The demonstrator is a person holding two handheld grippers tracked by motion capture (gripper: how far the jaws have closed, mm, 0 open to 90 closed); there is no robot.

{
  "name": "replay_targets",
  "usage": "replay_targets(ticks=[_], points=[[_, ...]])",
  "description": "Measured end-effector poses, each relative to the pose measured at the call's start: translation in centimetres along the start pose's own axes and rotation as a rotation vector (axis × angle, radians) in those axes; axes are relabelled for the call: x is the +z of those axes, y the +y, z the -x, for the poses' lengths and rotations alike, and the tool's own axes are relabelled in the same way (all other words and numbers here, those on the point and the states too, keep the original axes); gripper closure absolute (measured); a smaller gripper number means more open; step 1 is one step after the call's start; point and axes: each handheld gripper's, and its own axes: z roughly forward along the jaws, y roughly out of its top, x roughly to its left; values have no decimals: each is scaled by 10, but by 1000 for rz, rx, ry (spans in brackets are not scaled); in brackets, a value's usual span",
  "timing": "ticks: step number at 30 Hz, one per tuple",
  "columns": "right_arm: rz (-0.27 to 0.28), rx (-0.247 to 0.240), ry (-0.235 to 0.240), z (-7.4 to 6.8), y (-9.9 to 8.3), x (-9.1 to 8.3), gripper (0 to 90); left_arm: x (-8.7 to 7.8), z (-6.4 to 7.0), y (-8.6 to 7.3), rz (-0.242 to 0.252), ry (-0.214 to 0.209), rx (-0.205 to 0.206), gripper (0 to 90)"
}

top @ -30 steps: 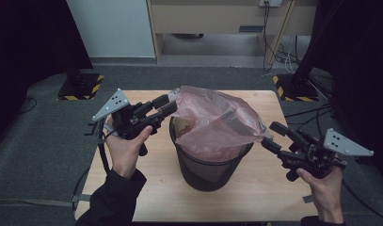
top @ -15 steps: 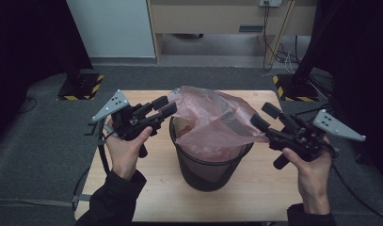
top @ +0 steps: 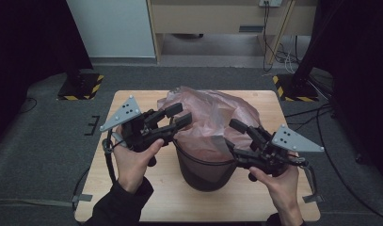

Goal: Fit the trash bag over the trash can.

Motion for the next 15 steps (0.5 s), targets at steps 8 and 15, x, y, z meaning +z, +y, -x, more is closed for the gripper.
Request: replay_targets(ticks=[8, 15], points=[[-56, -61, 3, -13, -17, 8, 339, 6, 21, 1, -15, -39, 15, 478], [-69, -77, -9, -16, -23, 11, 338, 15, 34, 1, -33, 0, 41, 425]])
